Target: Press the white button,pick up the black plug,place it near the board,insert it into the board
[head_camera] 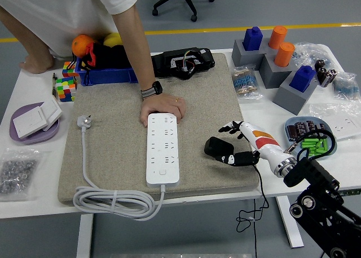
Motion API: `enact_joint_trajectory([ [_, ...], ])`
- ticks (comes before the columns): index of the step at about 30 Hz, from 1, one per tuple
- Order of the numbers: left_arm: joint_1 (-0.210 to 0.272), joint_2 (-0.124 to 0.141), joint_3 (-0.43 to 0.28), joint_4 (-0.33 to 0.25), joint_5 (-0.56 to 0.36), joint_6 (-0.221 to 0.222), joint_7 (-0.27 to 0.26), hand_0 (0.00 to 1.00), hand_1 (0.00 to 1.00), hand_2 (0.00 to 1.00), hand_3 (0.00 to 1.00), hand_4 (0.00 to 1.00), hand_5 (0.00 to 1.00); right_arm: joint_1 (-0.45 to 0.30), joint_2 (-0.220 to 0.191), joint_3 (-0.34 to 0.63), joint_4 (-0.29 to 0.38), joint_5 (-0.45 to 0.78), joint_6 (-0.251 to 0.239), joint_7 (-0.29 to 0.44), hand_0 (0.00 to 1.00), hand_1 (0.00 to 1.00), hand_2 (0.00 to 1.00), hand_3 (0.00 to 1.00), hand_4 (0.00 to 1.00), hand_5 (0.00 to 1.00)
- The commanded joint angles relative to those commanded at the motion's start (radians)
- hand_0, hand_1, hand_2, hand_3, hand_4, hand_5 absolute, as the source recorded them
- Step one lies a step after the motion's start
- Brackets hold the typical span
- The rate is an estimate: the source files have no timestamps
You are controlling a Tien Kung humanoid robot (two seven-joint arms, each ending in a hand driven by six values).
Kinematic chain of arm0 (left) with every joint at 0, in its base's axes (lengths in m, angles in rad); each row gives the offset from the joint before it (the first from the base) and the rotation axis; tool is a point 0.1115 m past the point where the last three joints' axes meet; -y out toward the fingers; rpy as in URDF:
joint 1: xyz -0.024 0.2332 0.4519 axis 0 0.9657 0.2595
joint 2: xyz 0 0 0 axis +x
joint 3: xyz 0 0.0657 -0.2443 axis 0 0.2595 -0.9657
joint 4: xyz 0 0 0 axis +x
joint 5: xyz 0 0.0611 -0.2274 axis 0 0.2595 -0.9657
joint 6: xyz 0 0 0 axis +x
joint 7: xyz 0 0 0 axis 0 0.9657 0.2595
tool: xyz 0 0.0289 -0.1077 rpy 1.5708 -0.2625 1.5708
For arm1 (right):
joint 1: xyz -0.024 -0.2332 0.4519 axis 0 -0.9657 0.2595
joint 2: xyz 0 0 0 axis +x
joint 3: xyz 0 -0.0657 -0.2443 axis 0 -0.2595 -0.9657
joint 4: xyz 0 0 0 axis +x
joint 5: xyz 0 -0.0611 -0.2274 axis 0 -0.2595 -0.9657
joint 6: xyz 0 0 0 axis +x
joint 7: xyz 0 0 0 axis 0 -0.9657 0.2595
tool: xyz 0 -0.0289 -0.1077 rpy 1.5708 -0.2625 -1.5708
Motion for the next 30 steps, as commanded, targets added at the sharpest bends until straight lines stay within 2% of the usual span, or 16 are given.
enact_joint_trajectory([
  [3,0.0,0.0,0.0,0.0,-0.001,0.0,0.0,0.826,0.79,0.763,0.795,0.577,0.482,0.003,0.002,-0.005,-0.011,0.0,-0.003,0.001,0.571,0.68,0.693,0.49,0.993,0.238],
  [4,0.0,0.0,0.001,0.0,-0.001,0.0,0.0,0.826,0.79,0.763,0.796,0.577,0.482,0.004,0.002,-0.007,-0.014,0.0,-0.003,0.001,0.57,0.678,0.691,0.463,0.996,0.257],
  [21,-0.002,0.001,0.0,0.0,-0.001,0.0,-0.001,0.826,0.79,0.763,0.795,0.577,0.484,0.036,0.013,-0.029,-0.082,0.005,-0.032,0.027,0.588,0.699,0.689,0.471,0.973,0.23],
  [22,-0.002,0.001,0.0,0.0,-0.001,0.0,-0.001,0.826,0.79,0.763,0.795,0.577,0.485,0.038,0.013,-0.03,-0.087,0.006,-0.035,0.03,0.58,0.695,0.677,0.467,0.939,0.185],
  [27,-0.002,0.0,0.0,0.0,-0.002,0.0,0.0,0.826,0.79,0.763,0.795,0.577,0.485,0.045,0.017,-0.041,-0.113,0.006,-0.042,0.034,0.58,0.695,0.677,0.467,0.939,0.185],
  [28,-0.002,0.001,0.001,0.0,-0.002,0.0,0.0,0.826,0.79,0.763,0.795,0.577,0.484,0.046,0.019,-0.042,-0.119,0.006,-0.043,0.034,0.546,0.671,0.64,0.467,0.904,0.117],
  [30,-0.002,0.0,0.002,0.0,-0.003,0.0,0.0,0.826,0.79,0.763,0.795,0.577,0.484,0.047,0.022,-0.043,-0.125,0.006,-0.043,0.034,0.546,0.671,0.64,0.467,0.904,0.117],
])
